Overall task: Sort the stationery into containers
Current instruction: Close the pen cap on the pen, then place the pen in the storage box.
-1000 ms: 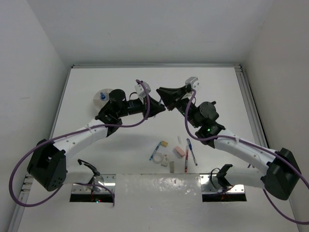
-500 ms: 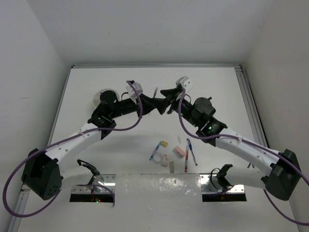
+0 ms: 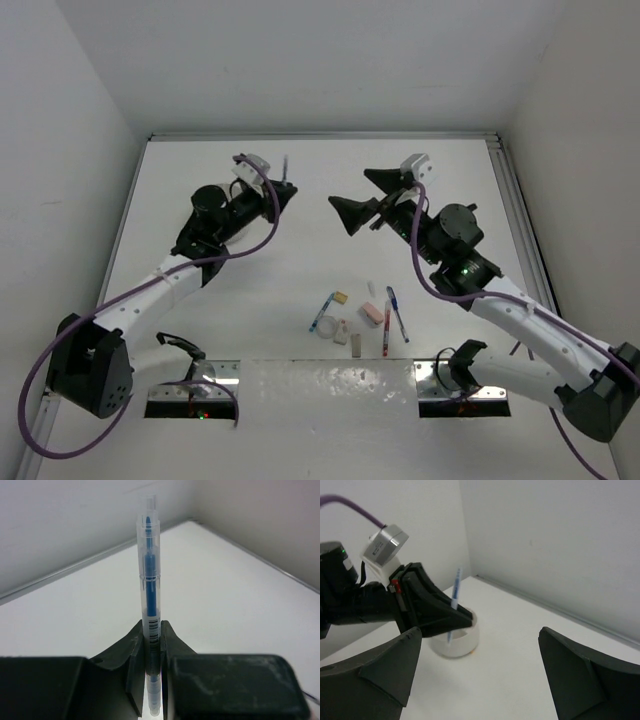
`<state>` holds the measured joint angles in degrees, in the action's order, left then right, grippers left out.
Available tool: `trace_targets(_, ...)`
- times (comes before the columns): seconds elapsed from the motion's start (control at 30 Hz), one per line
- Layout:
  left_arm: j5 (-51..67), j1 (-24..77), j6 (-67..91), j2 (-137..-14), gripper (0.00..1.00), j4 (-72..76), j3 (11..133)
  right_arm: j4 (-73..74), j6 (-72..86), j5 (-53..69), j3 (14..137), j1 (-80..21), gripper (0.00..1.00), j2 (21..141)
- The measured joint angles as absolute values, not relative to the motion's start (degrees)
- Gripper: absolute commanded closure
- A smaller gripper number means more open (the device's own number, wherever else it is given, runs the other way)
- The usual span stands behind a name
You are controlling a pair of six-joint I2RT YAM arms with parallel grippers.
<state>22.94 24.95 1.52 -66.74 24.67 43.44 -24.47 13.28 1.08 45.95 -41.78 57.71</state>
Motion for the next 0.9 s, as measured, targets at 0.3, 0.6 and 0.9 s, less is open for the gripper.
trace_targets(0.3,7.7,11.9,-2.9,-67.0,1.00,31.8,36.6,-25.6,12.8,0.4,44.9,-33.9,0.03,57.8)
trace_targets(0.6,16.7,3.0,-3.0,-80.6,1.00,42.1,35.2,-24.4,16.6,6.5,48.4,-26.1,0.04,69.3)
trace_targets(0.9,26.0,0.9,-7.7,-87.1,1.00,43.8,36.3,-24.4,17.8,8.9,51.6,-22.7,0.04,71.3)
